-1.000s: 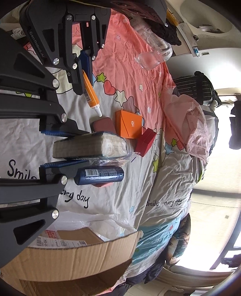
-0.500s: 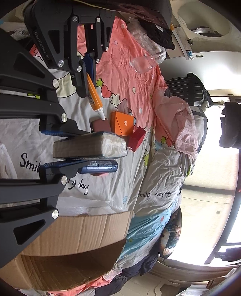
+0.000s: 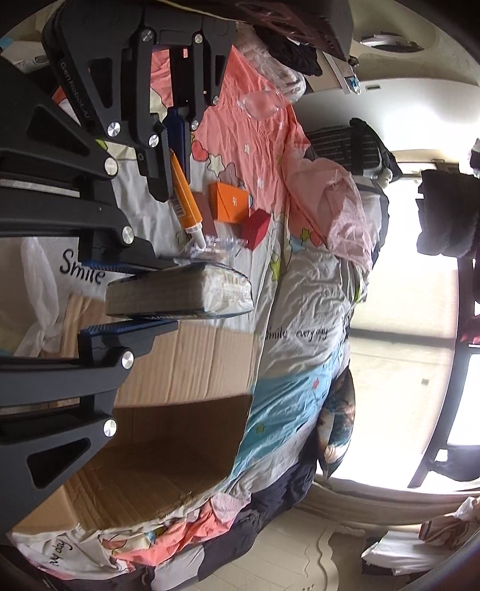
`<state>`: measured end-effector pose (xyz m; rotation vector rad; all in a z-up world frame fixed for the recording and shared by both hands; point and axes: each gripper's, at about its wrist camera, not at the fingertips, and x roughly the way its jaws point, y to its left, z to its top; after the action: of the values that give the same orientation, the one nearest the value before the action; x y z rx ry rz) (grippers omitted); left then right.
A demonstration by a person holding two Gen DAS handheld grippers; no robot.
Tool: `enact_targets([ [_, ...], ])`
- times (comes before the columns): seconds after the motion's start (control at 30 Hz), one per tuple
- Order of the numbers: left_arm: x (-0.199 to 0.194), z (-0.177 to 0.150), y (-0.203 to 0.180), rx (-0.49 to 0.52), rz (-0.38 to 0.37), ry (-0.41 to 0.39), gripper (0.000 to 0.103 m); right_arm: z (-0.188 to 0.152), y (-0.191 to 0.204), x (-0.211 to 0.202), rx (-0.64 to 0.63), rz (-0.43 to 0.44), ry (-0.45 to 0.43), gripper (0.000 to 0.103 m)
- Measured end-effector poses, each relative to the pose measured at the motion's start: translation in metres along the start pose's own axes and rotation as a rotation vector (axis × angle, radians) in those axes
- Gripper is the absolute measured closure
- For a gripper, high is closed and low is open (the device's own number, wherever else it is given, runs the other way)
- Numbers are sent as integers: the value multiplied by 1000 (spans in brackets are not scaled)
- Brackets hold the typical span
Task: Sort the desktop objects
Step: 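Carry the tissue pack and orange tube with both grippers over the cardboard box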
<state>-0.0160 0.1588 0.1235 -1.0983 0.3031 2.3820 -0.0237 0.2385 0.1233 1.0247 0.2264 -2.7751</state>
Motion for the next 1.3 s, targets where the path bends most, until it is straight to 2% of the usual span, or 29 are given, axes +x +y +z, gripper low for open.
enact_targets([
  [0.27, 17, 28, -42, 58, -80, 0, 92, -7, -47, -10, 73, -70, 4, 82],
  [0.97, 51, 79, -135, 210, -172, 13, 92, -36, -123, -12, 177, -158, 45, 82],
  [1.3, 78, 81, -148, 227, -185, 51, 92, -45, -143, -2, 208, -165, 65, 82],
])
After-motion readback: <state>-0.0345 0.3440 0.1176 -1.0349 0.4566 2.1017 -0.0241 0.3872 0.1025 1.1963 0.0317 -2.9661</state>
